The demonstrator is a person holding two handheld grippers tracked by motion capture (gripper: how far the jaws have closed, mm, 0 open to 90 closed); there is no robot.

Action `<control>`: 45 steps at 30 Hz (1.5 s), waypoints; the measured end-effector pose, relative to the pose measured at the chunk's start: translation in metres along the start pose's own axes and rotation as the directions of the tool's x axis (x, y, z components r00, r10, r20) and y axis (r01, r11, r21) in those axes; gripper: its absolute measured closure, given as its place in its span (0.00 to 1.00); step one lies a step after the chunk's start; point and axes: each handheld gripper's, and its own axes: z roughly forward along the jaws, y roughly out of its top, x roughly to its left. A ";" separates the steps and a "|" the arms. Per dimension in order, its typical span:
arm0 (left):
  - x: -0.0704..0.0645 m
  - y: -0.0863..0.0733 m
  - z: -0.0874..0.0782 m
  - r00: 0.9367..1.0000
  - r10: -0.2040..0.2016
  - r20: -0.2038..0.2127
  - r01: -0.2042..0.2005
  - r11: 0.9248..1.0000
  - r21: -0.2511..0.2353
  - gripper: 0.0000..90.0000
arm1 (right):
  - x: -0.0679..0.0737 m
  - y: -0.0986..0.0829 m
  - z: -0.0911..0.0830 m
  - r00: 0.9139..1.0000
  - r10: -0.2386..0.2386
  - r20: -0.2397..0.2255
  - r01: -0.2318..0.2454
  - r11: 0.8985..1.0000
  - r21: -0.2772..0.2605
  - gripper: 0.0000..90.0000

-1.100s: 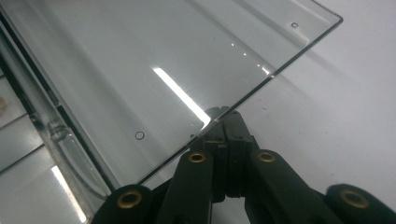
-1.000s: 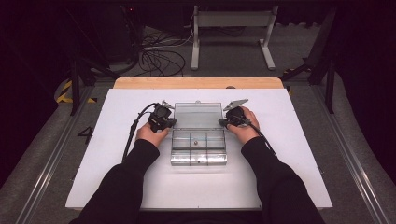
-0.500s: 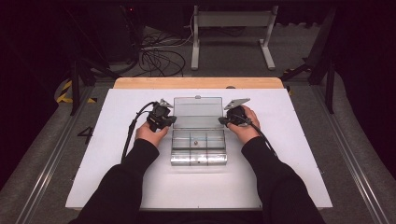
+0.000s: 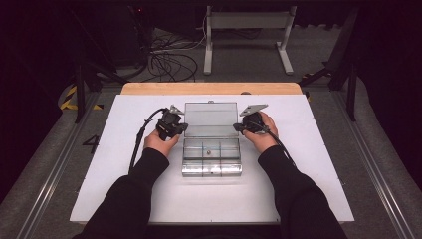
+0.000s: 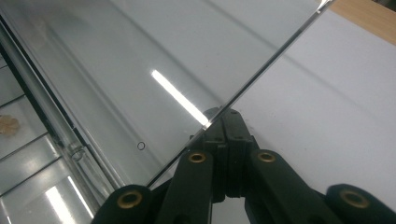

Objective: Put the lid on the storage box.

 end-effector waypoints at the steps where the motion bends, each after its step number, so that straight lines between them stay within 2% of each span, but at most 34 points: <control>1: 0.000 0.000 0.000 1.000 0.003 -0.001 -0.003 1.000 -0.006 0.99 | 0.000 0.000 0.000 1.000 -0.002 0.000 0.002 1.000 -0.001 1.00; 12: -0.002 0.002 -0.007 1.000 0.010 -0.006 -0.010 1.000 -0.026 0.99 | 0.000 0.003 -0.006 1.000 -0.009 0.006 0.009 1.000 -0.025 1.00; 17: -0.002 0.003 -0.010 1.000 0.024 -0.010 -0.024 0.999 -0.035 0.99 | 0.000 0.004 -0.009 1.000 -0.006 -0.006 0.006 0.999 -0.038 1.00; 29: -0.004 0.003 -0.017 1.000 0.020 0.004 -0.020 0.998 -0.051 0.99 | 0.001 0.007 -0.016 1.000 -0.014 -0.004 0.014 0.998 -0.058 1.00; 45: -0.006 0.004 -0.024 0.999 0.036 0.012 -0.035 0.997 -0.065 0.99 | 0.003 0.009 -0.023 1.000 -0.017 -0.011 0.017 0.997 -0.074 0.99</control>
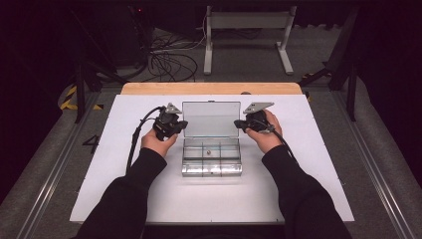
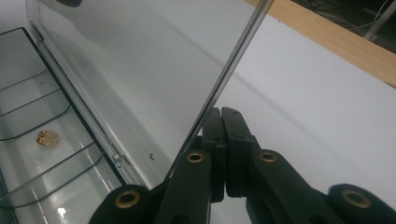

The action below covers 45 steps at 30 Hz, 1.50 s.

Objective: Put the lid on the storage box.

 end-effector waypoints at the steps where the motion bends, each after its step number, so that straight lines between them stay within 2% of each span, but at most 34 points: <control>1: 0.000 0.000 0.000 1.000 0.002 0.001 -0.002 1.000 -0.001 0.99 | 0.000 0.000 0.000 1.000 0.001 0.000 -0.001 1.000 -0.001 0.99; 9: -0.001 0.000 -0.003 1.000 0.003 0.016 -0.003 1.000 -0.004 0.99 | 0.000 0.000 -0.008 1.000 -0.002 0.002 0.002 1.000 -0.015 0.98; 16: -0.002 -0.001 -0.005 1.000 0.005 0.022 -0.005 1.000 -0.008 0.99 | 0.001 -0.003 -0.031 1.000 0.010 -0.011 -0.011 0.999 -0.036 1.00; 20: -0.002 0.000 -0.007 1.000 0.008 0.023 -0.008 1.000 -0.005 0.99 | 0.007 -0.005 -0.046 0.999 -0.001 -0.033 0.000 0.999 -0.040 1.00; 24: -0.003 0.000 -0.008 0.999 0.015 0.030 -0.015 1.000 -0.010 0.99 | 0.019 -0.003 -0.056 0.998 -0.025 -0.058 0.022 0.998 -0.055 1.00; 29: -0.006 0.000 -0.013 0.998 0.008 0.055 -0.007 1.000 -0.024 0.99 | 0.029 0.000 -0.059 0.996 -0.049 -0.081 0.043 0.996 -0.077 1.00; 35: -0.007 -0.004 -0.020 0.998 0.030 0.046 -0.028 0.999 -0.035 0.99 | 0.036 0.000 -0.063 0.993 -0.057 -0.101 0.049 0.995 -0.085 1.00; 39: -0.003 -0.009 -0.026 0.999 0.007 0.050 -0.005 0.999 -0.038 0.97 | 0.038 -0.002 -0.064 0.992 -0.060 -0.113 0.051 0.995 -0.087 1.00; 45: -0.002 -0.013 -0.037 0.999 -0.004 0.048 0.007 0.999 -0.044 0.96 | 0.042 -0.003 -0.067 0.990 -0.069 -0.119 0.059 0.994 -0.089 1.00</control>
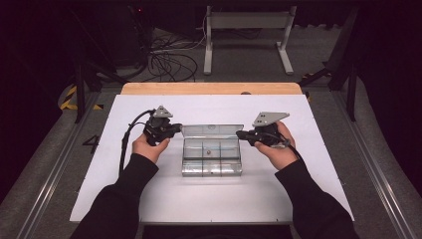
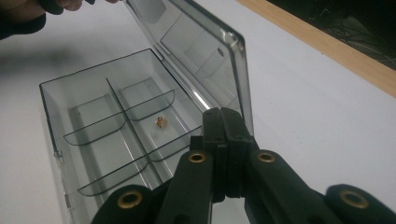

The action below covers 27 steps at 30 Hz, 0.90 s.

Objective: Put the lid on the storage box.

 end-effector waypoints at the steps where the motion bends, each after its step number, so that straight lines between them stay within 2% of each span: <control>1: 0.000 -0.001 -0.002 1.000 -0.005 0.002 0.005 1.000 -0.004 0.96 | 0.001 0.000 0.000 1.000 -0.001 -0.001 0.001 1.000 0.000 1.00; 3: -0.001 -0.002 -0.008 1.000 -0.009 0.005 0.009 1.000 -0.014 0.96 | 0.003 0.000 -0.001 1.000 -0.005 -0.004 0.005 1.000 -0.001 1.00; 7: -0.005 -0.006 -0.023 0.998 -0.045 0.036 0.045 0.999 -0.018 0.96 | 0.006 0.000 -0.003 1.000 -0.013 -0.003 0.013 1.000 0.000 1.00; 15: -0.019 -0.014 -0.048 0.997 -0.017 0.071 0.018 1.000 -0.013 0.95 | 0.013 -0.002 -0.007 1.000 -0.026 -0.003 0.026 1.000 -0.002 1.00; 19: -0.028 -0.017 -0.057 0.995 -0.014 0.103 0.015 1.000 -0.008 0.94 | 0.017 -0.004 -0.010 1.000 -0.031 0.000 0.031 1.000 -0.003 1.00; 21: -0.033 -0.017 -0.062 0.994 0.007 0.109 -0.006 1.000 -0.006 0.94 | 0.018 -0.005 -0.011 1.000 -0.026 -0.004 0.026 1.000 -0.005 1.00; 27: -0.048 -0.018 -0.066 0.993 0.030 0.115 -0.032 0.999 0.008 0.94 | 0.021 -0.009 -0.012 1.000 -0.023 0.000 0.023 1.000 -0.013 1.00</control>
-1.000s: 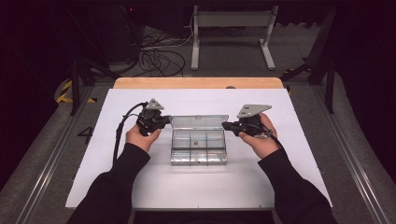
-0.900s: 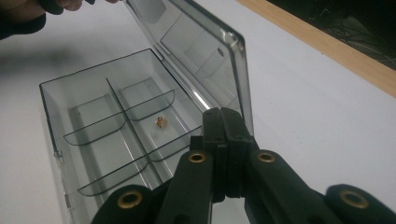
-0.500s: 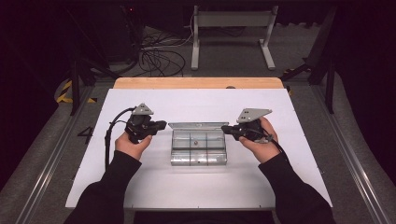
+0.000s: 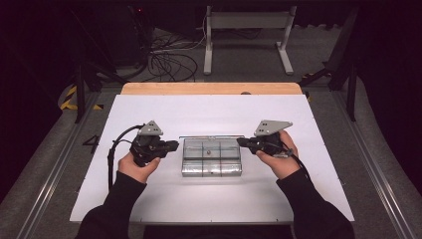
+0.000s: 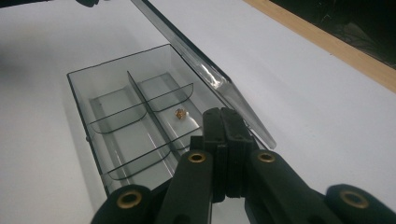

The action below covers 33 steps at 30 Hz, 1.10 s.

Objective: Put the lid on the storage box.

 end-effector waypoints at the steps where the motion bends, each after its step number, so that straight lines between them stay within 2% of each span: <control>1: -0.001 0.000 0.000 1.000 -0.001 0.005 0.001 1.000 0.000 0.94 | 0.000 -0.001 0.000 1.000 0.000 -0.001 0.000 1.000 -0.002 1.00; 7: -0.008 -0.001 0.001 1.000 -0.004 0.017 0.004 1.000 -0.006 0.94 | 0.003 -0.005 -0.002 1.000 0.004 -0.002 -0.004 1.000 -0.007 1.00; 10: -0.010 -0.001 0.000 1.000 0.000 0.009 0.000 1.000 -0.009 0.94 | 0.005 -0.008 -0.003 1.000 0.001 0.015 -0.001 1.000 -0.005 1.00; 17: -0.015 -0.001 0.001 1.000 0.010 -0.006 -0.010 1.000 -0.001 0.94 | 0.007 -0.011 -0.003 1.000 0.018 0.002 -0.018 1.000 -0.005 1.00; 33: -0.017 0.000 0.001 1.000 0.011 -0.013 -0.011 1.000 0.011 0.96 | 0.011 -0.014 -0.007 1.000 0.016 -0.014 -0.016 1.000 0.013 1.00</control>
